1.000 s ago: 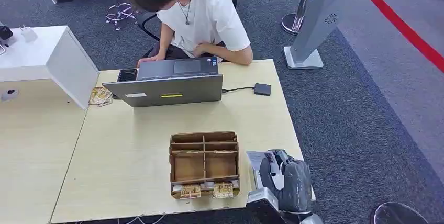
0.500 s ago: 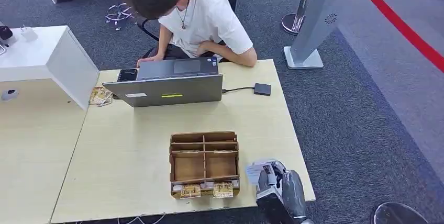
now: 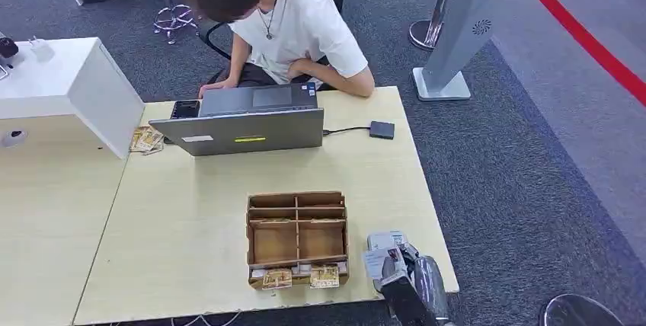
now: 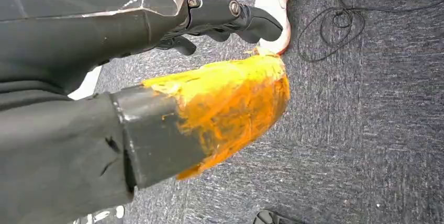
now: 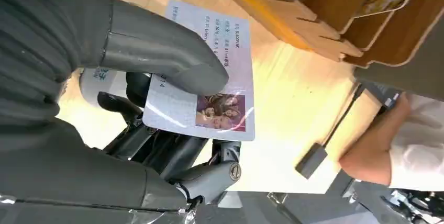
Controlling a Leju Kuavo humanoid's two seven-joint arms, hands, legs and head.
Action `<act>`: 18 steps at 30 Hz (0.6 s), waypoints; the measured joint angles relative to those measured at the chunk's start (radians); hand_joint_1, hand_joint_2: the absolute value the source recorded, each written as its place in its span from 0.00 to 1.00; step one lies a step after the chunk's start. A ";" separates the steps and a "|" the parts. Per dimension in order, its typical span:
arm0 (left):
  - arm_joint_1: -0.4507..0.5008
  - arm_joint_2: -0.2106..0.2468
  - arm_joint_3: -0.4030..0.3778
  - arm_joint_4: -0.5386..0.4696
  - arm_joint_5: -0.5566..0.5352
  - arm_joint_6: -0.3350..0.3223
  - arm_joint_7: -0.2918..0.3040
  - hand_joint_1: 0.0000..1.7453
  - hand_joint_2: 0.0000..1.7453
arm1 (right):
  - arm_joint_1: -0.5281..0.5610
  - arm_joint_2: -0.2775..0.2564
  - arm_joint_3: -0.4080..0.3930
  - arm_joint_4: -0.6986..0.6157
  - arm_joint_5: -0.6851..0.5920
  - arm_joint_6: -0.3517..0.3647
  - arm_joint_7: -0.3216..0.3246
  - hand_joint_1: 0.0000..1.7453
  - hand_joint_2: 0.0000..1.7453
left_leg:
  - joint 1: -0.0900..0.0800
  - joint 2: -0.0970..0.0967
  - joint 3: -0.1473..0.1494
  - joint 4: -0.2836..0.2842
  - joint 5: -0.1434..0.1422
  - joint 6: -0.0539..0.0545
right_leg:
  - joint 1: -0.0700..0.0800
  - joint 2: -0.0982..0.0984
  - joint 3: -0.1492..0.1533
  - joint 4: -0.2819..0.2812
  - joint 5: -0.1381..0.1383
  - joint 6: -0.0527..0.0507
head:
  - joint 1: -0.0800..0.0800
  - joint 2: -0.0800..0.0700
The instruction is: Pass the card to the sensor for recognition and then transmit it.
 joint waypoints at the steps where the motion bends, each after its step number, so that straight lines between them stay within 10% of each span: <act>1: 0.000 0.000 0.000 0.000 0.000 0.000 0.000 0.00 0.00 | -0.001 0.000 -0.003 0.005 0.000 0.000 0.000 1.00 1.00 | 0.000 0.000 0.000 0.000 0.000 0.000 | 0.000 0.000 0.000 0.000 0.000 0.000 | 0.000 0.000; 18: 0.000 0.000 0.000 0.000 0.000 0.000 -0.001 0.00 0.00 | -0.023 0.011 -0.038 0.073 -0.011 0.000 -0.007 1.00 1.00 | 0.000 0.000 0.000 0.000 0.000 0.000 | 0.000 0.000 0.000 0.000 0.000 0.000 | 0.000 0.000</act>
